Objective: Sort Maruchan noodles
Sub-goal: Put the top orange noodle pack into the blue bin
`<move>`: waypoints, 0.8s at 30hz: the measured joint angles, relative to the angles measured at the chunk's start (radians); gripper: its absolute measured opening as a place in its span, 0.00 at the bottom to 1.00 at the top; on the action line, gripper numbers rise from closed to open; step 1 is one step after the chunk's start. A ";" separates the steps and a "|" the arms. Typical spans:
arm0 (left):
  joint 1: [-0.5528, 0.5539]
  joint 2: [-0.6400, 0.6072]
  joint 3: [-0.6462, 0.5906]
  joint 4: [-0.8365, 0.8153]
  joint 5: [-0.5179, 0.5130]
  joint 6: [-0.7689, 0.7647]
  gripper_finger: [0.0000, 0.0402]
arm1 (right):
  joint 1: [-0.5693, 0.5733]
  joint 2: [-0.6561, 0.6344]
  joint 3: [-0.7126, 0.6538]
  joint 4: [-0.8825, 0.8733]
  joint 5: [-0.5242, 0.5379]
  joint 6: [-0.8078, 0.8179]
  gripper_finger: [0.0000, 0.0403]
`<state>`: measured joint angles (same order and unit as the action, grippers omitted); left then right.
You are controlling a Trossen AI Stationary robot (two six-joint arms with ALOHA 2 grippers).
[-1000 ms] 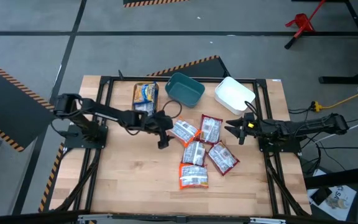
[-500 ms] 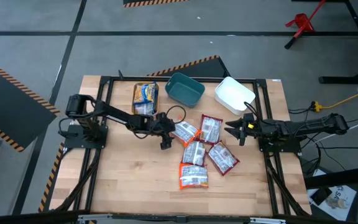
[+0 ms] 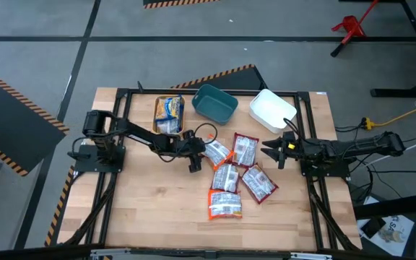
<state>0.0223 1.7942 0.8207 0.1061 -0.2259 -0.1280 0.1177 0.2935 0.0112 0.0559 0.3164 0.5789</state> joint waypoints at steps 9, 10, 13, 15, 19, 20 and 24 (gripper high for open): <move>-0.005 -0.035 0.000 -0.025 0.013 -0.121 0.20 | 0.000 0.000 0.000 0.000 0.003 0.000 0.47; -0.005 -0.041 0.005 -0.026 0.013 -0.133 0.18 | 0.000 0.000 0.000 0.000 0.003 0.000 0.47; -0.006 -0.059 0.021 -0.026 0.016 -0.159 0.11 | 0.000 0.000 0.000 0.000 0.004 0.000 0.47; -0.006 -0.061 0.045 -0.021 0.016 -0.161 0.07 | 0.000 0.000 0.000 0.000 0.003 0.000 0.47; -0.005 -0.062 0.113 -0.050 0.030 -0.160 0.04 | 0.000 0.000 0.000 0.000 0.004 0.000 0.47; -0.005 -0.062 0.138 -0.066 0.026 -0.159 0.04 | 0.000 0.000 0.000 0.000 0.004 0.000 0.47; -0.005 -0.062 0.245 -0.185 -0.028 -0.140 0.04 | 0.000 0.005 0.000 0.000 0.004 0.000 0.47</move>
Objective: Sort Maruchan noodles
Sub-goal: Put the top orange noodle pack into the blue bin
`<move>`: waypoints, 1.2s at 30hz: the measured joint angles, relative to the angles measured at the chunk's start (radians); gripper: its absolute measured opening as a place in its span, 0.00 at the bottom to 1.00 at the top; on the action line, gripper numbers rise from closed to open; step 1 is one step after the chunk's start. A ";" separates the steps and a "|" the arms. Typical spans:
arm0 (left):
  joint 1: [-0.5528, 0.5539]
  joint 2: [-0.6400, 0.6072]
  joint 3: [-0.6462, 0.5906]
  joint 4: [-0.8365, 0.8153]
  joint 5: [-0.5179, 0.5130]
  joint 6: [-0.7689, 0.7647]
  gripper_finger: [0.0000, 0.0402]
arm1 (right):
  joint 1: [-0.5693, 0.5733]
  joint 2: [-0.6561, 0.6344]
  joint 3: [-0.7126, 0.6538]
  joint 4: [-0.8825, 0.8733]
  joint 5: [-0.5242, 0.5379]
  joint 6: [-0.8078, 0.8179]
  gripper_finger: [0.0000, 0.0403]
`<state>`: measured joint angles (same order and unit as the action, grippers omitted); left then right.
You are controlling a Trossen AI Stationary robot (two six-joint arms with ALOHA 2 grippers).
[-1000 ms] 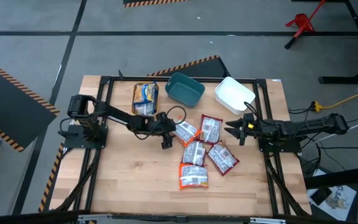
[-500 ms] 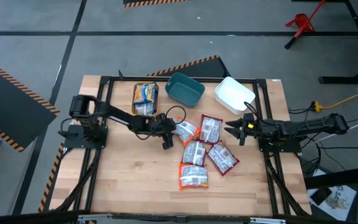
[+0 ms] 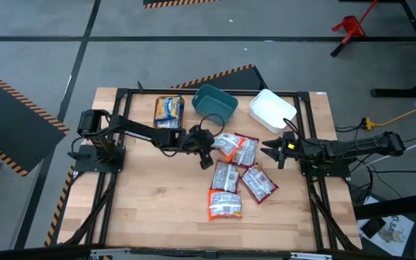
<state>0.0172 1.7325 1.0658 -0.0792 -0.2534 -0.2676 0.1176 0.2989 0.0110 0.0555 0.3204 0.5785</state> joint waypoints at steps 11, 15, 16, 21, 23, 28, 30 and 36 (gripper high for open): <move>0.113 0.000 0.281 -0.302 -0.148 0.362 0.04 | 0.000 0.000 0.000 0.000 0.000 -0.007 0.47; 0.214 0.000 0.301 -0.367 -0.138 0.478 0.04 | 0.000 0.000 0.000 0.000 0.000 -0.007 0.47; 0.241 0.000 0.301 -0.367 -0.121 0.491 0.04 | 0.000 0.000 0.000 0.000 0.000 -0.007 0.47; 0.358 0.000 0.274 -0.374 -0.069 0.579 0.03 | 0.000 0.000 0.000 0.000 0.002 -0.007 0.47; 0.396 0.007 0.271 -0.350 -0.057 0.602 0.03 | 0.000 0.000 0.000 0.000 0.009 0.000 0.47; 0.462 0.053 0.270 -0.315 0.027 0.611 0.03 | 0.000 0.000 0.000 0.000 0.009 0.003 0.47; 0.468 0.080 0.269 -0.309 0.036 0.612 0.03 | 0.000 0.000 0.000 0.000 0.010 0.004 0.47; 0.460 0.164 0.269 -0.261 0.036 0.609 0.03 | 0.000 0.000 0.000 0.002 0.025 0.004 0.47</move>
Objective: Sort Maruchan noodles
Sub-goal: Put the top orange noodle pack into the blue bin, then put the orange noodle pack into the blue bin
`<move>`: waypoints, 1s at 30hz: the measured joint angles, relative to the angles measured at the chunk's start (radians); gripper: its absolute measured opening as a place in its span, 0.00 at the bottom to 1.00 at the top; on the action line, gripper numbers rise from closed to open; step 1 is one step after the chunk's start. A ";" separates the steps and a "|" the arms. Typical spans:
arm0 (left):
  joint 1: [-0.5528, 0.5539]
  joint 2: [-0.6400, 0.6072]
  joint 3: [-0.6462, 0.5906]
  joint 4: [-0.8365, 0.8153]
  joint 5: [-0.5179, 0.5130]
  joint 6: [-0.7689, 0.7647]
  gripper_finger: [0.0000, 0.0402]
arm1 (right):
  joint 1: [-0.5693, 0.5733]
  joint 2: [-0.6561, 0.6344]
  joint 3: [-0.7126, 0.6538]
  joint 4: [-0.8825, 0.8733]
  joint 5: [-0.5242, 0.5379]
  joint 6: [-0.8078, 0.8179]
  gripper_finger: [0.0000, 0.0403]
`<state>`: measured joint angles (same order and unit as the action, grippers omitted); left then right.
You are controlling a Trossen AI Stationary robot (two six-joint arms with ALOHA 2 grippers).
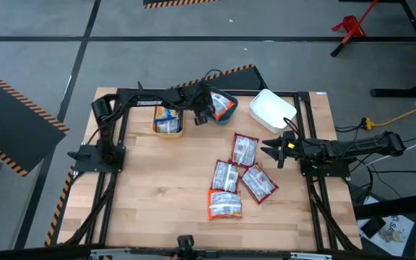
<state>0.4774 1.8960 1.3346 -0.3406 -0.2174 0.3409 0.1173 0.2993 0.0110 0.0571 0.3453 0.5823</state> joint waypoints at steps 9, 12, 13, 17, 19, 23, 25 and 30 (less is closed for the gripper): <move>0.000 0.038 0.000 0.019 -0.032 -0.057 0.14 | 0.000 0.000 0.000 0.000 0.002 0.000 0.47; 0.000 0.038 0.000 0.036 -0.026 -0.077 0.20 | 0.000 0.000 0.000 0.000 0.002 0.000 0.47; 0.000 0.038 0.000 0.040 -0.017 -0.078 0.22 | 0.000 0.000 0.000 0.000 0.002 0.000 0.47; -0.011 0.027 0.003 0.001 0.002 -0.101 0.29 | 0.000 0.000 0.000 0.000 0.002 0.000 0.47; -0.022 -0.001 0.014 -0.047 -0.001 -0.101 0.31 | 0.000 0.000 0.000 0.000 0.002 0.000 0.47; -0.052 -0.091 0.047 -0.127 0.024 -0.105 0.35 | 0.000 0.000 0.000 0.000 0.002 -0.005 0.47; -0.072 -0.139 0.062 -0.148 0.111 -0.124 0.37 | 0.000 0.000 0.000 0.000 0.002 -0.008 0.47; -0.187 -0.243 0.066 -0.168 0.356 -0.189 0.40 | 0.000 0.000 0.000 0.000 0.002 -0.008 0.47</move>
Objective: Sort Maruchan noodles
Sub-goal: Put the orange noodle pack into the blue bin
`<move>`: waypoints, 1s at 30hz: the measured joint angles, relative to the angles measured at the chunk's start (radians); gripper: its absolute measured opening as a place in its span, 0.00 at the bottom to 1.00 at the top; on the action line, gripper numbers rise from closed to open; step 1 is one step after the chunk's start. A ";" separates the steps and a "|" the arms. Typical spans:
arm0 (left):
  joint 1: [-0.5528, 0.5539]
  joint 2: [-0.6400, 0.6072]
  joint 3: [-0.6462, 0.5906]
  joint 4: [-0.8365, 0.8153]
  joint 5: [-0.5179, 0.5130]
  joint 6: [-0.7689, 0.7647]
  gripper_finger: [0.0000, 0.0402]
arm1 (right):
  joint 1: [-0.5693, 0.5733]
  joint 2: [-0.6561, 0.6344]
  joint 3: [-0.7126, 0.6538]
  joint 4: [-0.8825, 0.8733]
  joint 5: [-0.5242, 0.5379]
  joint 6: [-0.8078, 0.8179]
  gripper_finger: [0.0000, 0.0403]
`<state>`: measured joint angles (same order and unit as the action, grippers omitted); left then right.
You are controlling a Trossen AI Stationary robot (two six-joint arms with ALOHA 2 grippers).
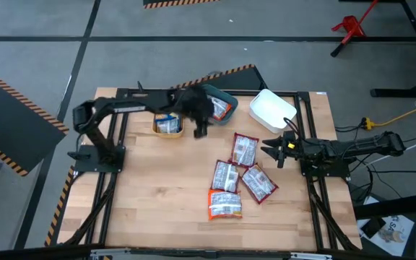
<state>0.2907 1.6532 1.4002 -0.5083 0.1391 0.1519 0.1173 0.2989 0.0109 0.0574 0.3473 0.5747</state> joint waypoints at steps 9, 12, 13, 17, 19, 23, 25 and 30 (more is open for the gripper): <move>-0.356 -0.017 -0.001 -0.046 -0.078 -0.016 0.41 | 0.000 0.000 0.000 -0.005 -0.058 -0.007 0.47; -0.458 0.022 -0.002 -0.039 -0.167 -0.036 0.41 | 0.000 0.000 0.000 -0.009 -0.097 -0.020 0.47; -0.484 0.041 -0.001 -0.014 -0.184 -0.062 0.41 | 0.000 0.000 0.000 -0.011 -0.113 -0.031 0.47; -0.575 0.120 -0.001 0.080 -0.188 -0.204 0.41 | 0.000 0.000 0.000 -0.018 -0.167 -0.071 0.47; -0.613 0.157 -0.002 0.106 -0.170 -0.249 0.41 | 0.000 0.000 0.000 -0.021 -0.184 -0.075 0.47; -0.668 0.214 -0.002 0.168 -0.142 -0.327 0.42 | 0.000 0.001 0.000 -0.023 -0.192 -0.053 0.47; -0.682 0.231 -0.002 0.200 -0.114 -0.379 0.43 | 0.000 0.001 0.000 -0.026 -0.210 -0.048 0.47; -0.724 0.241 -0.002 0.245 -0.135 -0.481 0.50 | 0.000 0.005 0.000 -0.030 -0.237 -0.024 0.47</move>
<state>-0.4330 1.8940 1.3983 -0.2637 0.0036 -0.3287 0.1177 0.3043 0.0113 0.0277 0.1104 0.5506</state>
